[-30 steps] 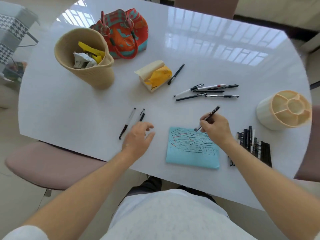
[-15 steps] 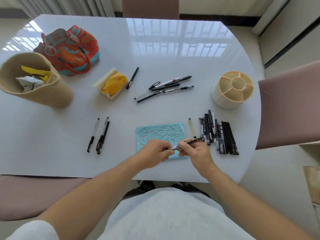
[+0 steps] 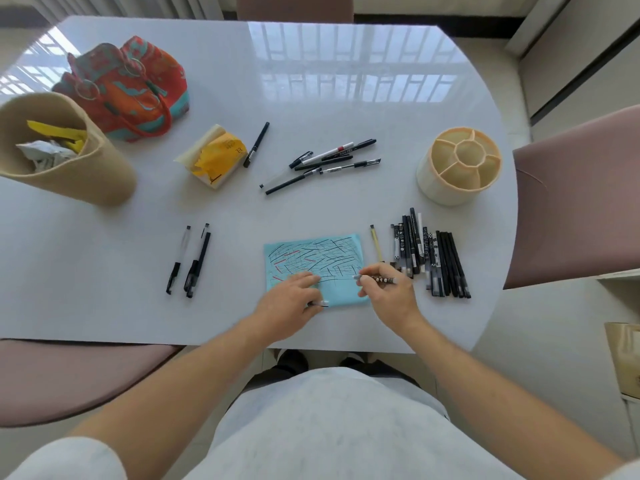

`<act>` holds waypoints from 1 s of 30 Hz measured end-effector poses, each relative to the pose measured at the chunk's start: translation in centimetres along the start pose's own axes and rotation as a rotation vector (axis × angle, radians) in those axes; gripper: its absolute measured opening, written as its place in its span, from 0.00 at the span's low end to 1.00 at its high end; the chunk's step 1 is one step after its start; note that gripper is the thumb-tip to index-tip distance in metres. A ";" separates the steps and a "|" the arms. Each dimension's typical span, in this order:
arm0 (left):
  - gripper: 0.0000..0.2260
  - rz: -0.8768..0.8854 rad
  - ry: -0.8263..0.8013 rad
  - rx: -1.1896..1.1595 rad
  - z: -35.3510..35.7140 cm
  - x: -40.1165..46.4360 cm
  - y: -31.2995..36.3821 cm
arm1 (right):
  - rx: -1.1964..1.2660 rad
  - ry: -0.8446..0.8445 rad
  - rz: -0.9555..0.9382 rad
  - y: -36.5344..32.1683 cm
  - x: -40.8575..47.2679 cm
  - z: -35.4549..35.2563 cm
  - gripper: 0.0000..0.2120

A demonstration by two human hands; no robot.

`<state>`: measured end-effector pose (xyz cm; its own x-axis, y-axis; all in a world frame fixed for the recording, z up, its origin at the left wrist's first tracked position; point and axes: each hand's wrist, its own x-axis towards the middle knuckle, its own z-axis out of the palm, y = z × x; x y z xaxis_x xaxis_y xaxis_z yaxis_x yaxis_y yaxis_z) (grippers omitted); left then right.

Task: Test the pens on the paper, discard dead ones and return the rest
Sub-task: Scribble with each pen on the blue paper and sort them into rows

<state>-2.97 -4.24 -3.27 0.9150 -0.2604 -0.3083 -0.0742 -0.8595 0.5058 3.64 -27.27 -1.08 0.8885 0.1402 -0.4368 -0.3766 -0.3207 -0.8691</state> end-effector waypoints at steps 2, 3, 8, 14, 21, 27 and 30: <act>0.09 -0.009 -0.022 0.002 0.2 -0.2 -0.3 | -0.095 -0.025 -0.032 0.5 0.2 0.6 0.06; 0.09 -0.004 -0.027 0.002 0.3 -0.3 -0.5 | -0.150 -0.051 -0.057 0.7 0.3 0.8 0.06; 0.09 -0.005 -0.034 -0.033 0.0 -0.2 -0.7 | -0.357 -0.098 -0.161 0.7 1.1 1.4 0.05; 0.10 -0.011 -0.032 -0.050 -0.1 -0.2 -0.7 | -0.463 -0.082 -0.153 0.5 1.4 1.7 0.03; 0.10 -0.032 -0.042 -0.077 -0.3 -0.2 -0.6 | -0.237 -0.012 -0.049 0.3 0.9 0.8 0.05; 0.07 -0.102 0.013 -0.180 -0.9 -0.3 0.1 | -0.028 -0.018 -0.005 -1.3 0.3 0.7 0.06; 0.06 -0.112 0.077 -0.214 -1.5 -0.4 0.5 | 0.152 -0.099 0.045 -2.3 -0.4 0.6 0.06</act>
<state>-2.76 -3.95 -1.67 0.9410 -0.1271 -0.3138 0.1077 -0.7661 0.6336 4.04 -26.05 0.95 0.8427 0.2224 -0.4903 -0.4575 -0.1845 -0.8699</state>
